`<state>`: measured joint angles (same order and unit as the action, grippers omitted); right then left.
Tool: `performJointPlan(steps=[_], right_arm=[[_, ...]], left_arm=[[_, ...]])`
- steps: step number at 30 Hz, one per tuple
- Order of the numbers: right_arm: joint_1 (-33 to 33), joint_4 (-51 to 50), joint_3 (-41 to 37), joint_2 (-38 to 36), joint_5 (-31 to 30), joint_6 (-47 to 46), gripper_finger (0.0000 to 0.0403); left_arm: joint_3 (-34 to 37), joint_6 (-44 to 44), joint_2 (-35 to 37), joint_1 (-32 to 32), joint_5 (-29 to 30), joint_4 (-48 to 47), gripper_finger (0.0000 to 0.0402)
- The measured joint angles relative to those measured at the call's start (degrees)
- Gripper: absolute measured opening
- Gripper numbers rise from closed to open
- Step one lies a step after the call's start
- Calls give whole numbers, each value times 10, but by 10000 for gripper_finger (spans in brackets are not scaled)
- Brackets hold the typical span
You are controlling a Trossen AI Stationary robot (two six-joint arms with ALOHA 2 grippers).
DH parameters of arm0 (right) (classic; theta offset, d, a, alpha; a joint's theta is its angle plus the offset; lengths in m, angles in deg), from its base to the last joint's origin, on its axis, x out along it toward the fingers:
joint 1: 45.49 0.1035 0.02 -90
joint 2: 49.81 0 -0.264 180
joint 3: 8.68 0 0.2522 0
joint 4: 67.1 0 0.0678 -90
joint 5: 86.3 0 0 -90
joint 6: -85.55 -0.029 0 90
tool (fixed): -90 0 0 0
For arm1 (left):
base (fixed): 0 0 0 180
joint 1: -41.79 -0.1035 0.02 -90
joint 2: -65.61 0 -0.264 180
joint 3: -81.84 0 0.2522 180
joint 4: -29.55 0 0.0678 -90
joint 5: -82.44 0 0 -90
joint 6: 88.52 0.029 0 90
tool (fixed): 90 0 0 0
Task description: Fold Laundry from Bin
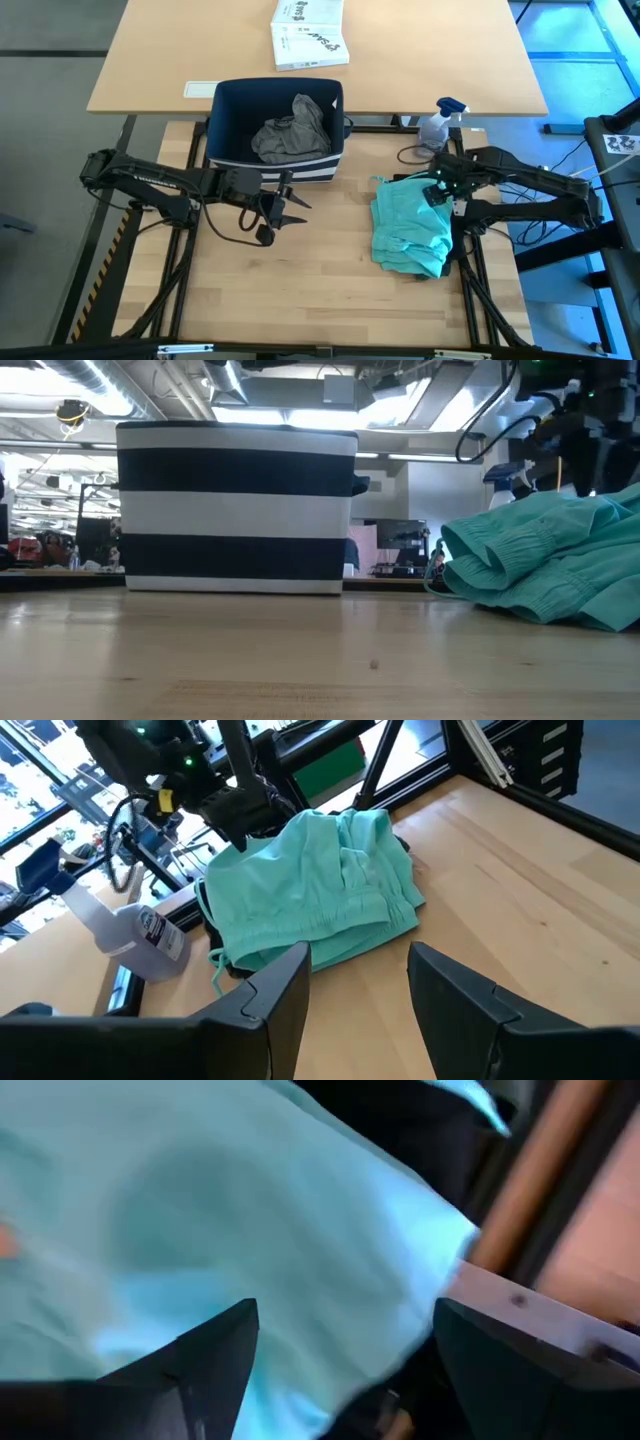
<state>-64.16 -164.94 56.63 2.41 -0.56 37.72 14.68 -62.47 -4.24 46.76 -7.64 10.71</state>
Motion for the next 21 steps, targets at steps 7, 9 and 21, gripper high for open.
performJointPlan(steps=[7, 9, 21], right_arm=[[-27, 128, 1, -12, 44, 86, 299], [-27, 155, 1, -4, 45, 112, 294], [-2, 215, 23, 22, 107, 199, 279]], left_arm=[[0, 0, -3, 0, 0, -3, 162], [0, 4, -18, 0, -4, 12, 162], [0, 57, -232, 2, 43, 100, 162]])
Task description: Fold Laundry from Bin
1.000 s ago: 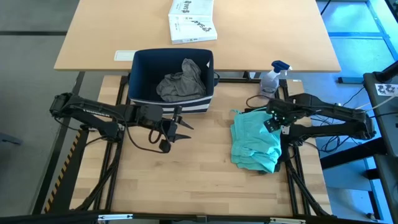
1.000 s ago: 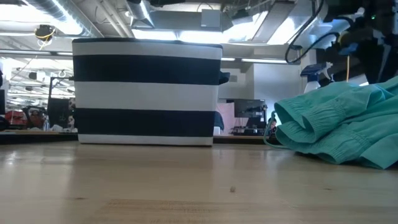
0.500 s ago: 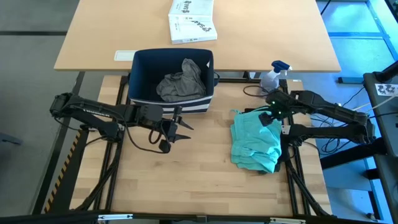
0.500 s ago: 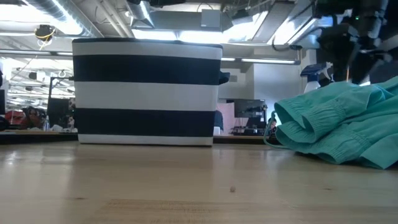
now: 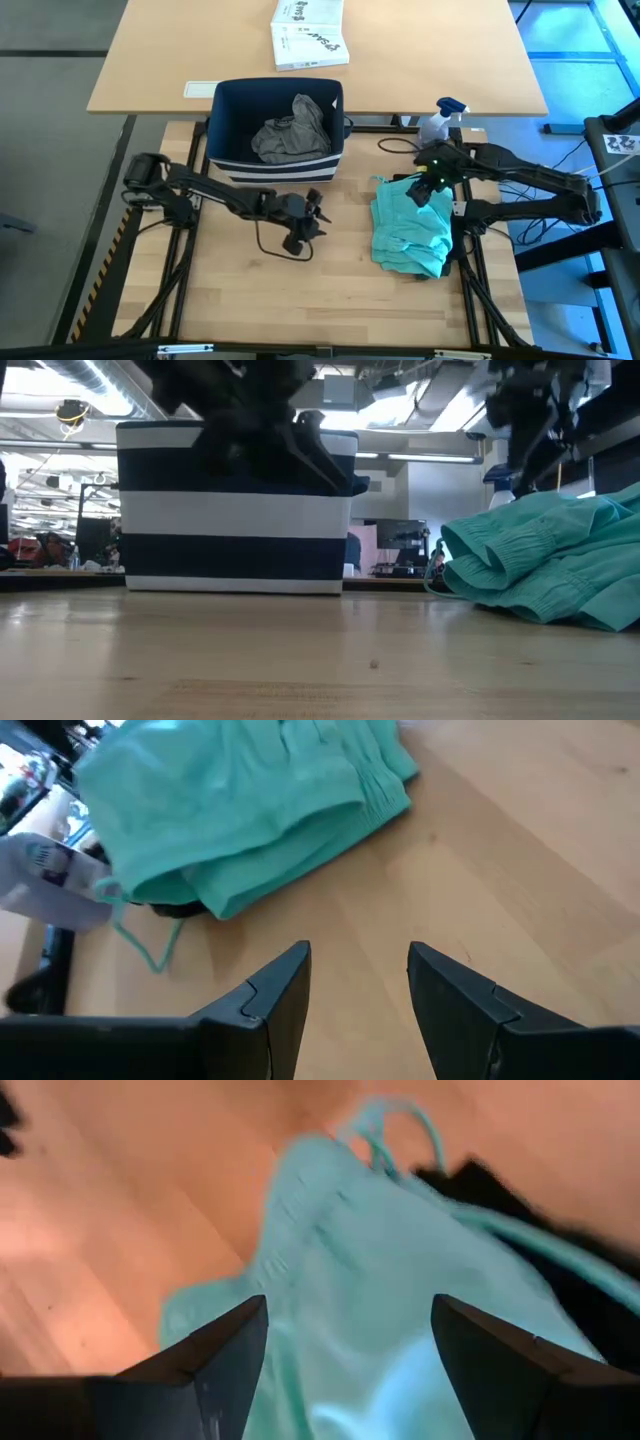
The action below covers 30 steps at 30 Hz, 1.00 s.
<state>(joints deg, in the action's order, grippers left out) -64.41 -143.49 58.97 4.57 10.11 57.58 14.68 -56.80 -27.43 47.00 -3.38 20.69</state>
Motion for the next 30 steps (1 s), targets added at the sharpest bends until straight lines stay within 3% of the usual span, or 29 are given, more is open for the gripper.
performJointPlan(steps=[6, 11, 19, 23, 30], right_arm=[[125, 12, 62, 26, -91, -16, 279], [261, 30, 65, 104, -169, -16, 279], [394, 27, 65, 274, -170, -39, 279], [429, 32, 82, 317, -172, -77, 279], [467, 80, 105, 370, -179, -66, 279]], left_arm=[[0, -13, -16, 1, 0, 36, 162], [0, -15, -13, 1, 0, 58, 162], [0, -20, -13, 1, -4, 50, 163], [0, -31, -13, 1, -8, 48, 163], [0, -34, -13, 1, -9, 48, 163]])
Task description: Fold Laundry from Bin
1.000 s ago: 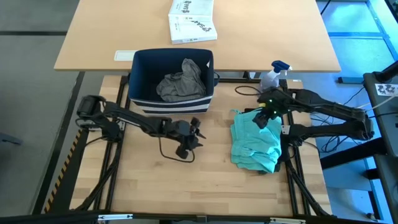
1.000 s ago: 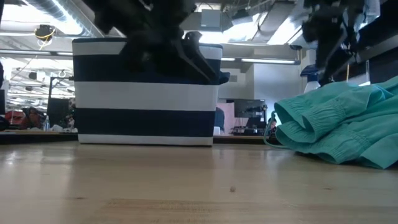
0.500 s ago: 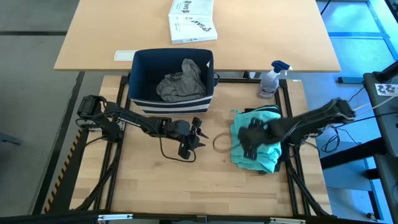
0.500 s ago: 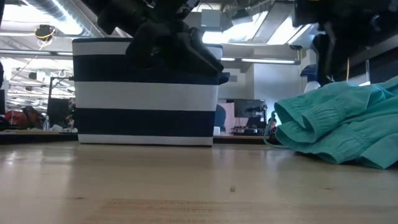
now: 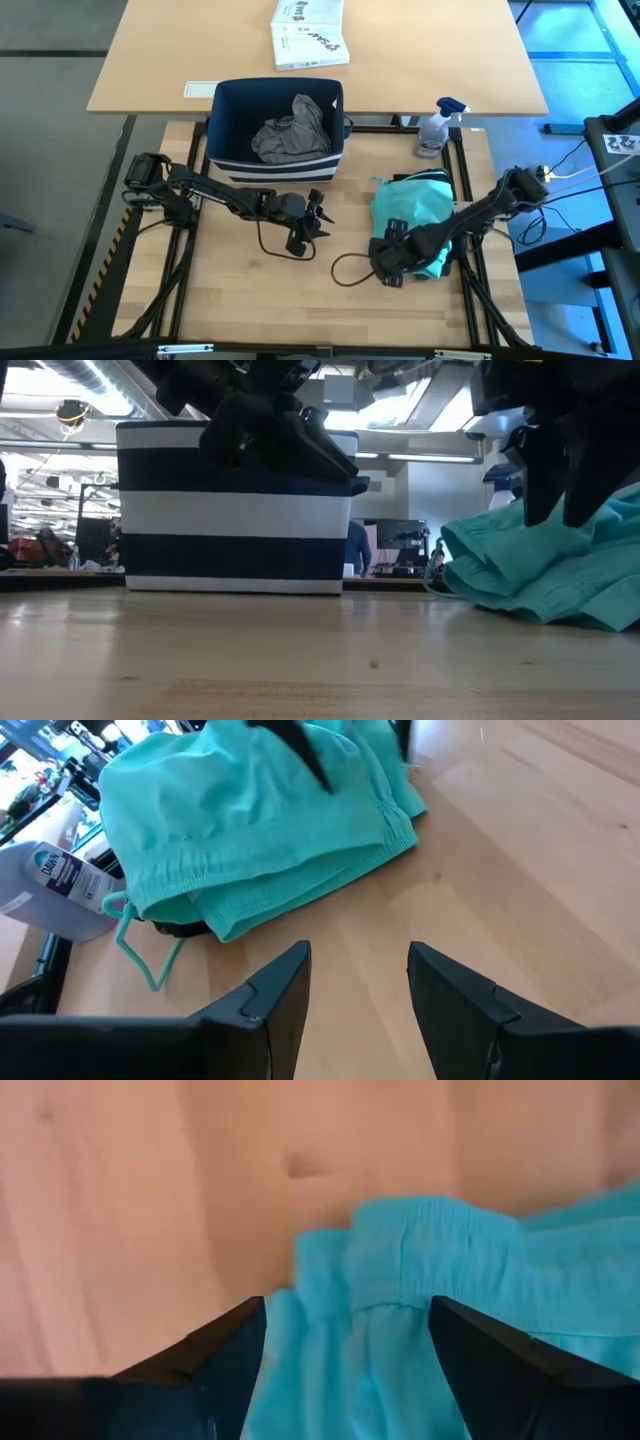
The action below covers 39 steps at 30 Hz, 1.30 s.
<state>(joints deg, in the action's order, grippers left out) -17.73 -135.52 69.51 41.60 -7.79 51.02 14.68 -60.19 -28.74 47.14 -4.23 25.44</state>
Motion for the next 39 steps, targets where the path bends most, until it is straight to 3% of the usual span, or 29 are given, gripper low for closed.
performJointPlan(steps=[9, 19, 29, 34, 39], right_arm=[[11, 18, 0, 48, 34, 31, 294], [12, 6, 0, 104, 95, 59, 394], [12, -39, 4, 167, 31, 94, 379], [13, -29, 2, 170, -13, 92, 327], [12, -24, 1, 172, -41, 60, 190]], left_arm=[[0, -14, 0, 1, -16, -1, 163], [0, -25, 0, 13, -26, -2, 163], [0, -25, 0, 20, -26, -4, 163], [0, -25, 0, 20, -26, -7, 163], [0, -25, 0, 20, -26, -7, 163]])
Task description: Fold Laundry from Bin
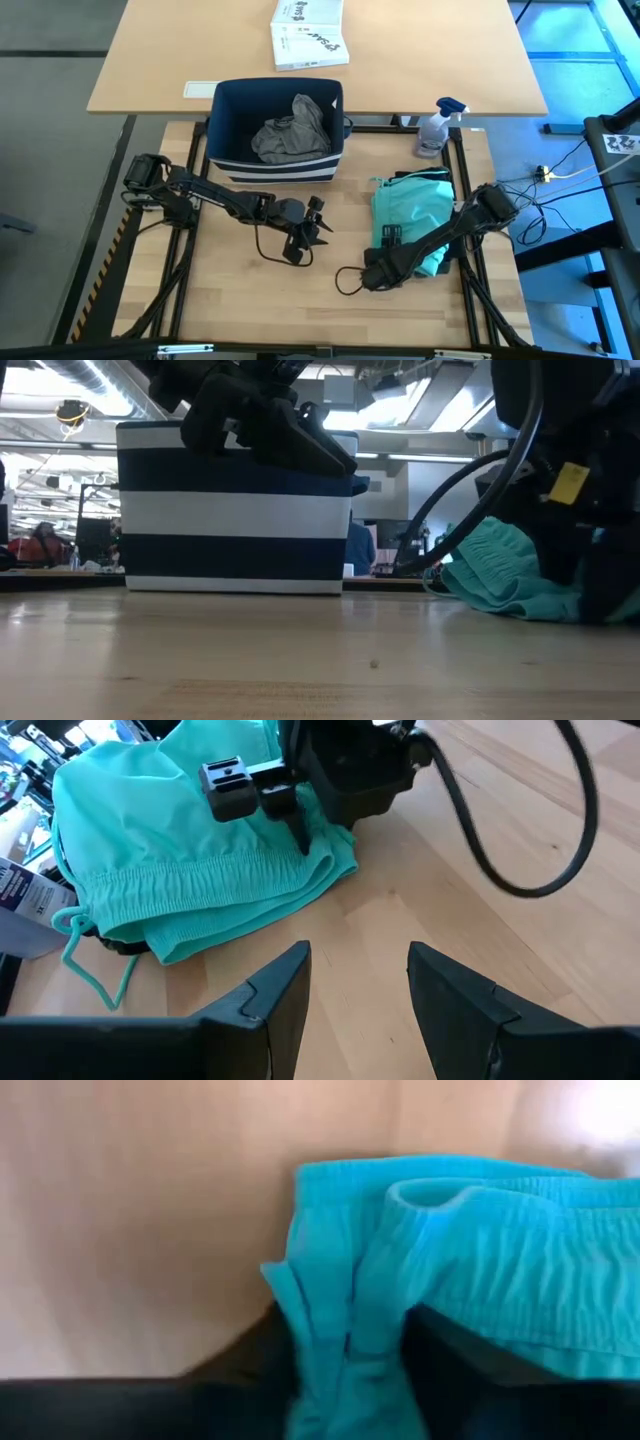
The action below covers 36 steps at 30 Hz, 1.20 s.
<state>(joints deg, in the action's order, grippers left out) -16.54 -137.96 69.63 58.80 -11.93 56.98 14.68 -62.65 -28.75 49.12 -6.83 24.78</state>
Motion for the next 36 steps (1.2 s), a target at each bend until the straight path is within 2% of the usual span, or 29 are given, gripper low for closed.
performJointPlan(steps=[4, 6, 10, 15, 23, 30, 36], right_arm=[[0, -5, -1, 0, -13, -27, 54], [-2, -14, 4, -1, -10, -31, 21], [1, -83, 54, 3, -40, -55, 34], [9, -200, 163, 1, -101, -58, 19], [10, -288, 308, 0, -152, -76, 19], [10, -309, 366, -1, -162, -77, 19], [10, -314, 381, -1, -164, -78, 19]], left_arm=[[0, -2, 0, 0, 0, 0, 163], [0, -2, 0, 2, 0, -2, 163], [0, 1, 0, 3, 0, -5, 163], [0, 22, 0, 5, 32, 12, 163], [0, 87, 0, 6, 40, 118, 165], [0, 89, -2, -4, 12, 189, 222], [0, 78, -42, -15, 11, 231, 279]])
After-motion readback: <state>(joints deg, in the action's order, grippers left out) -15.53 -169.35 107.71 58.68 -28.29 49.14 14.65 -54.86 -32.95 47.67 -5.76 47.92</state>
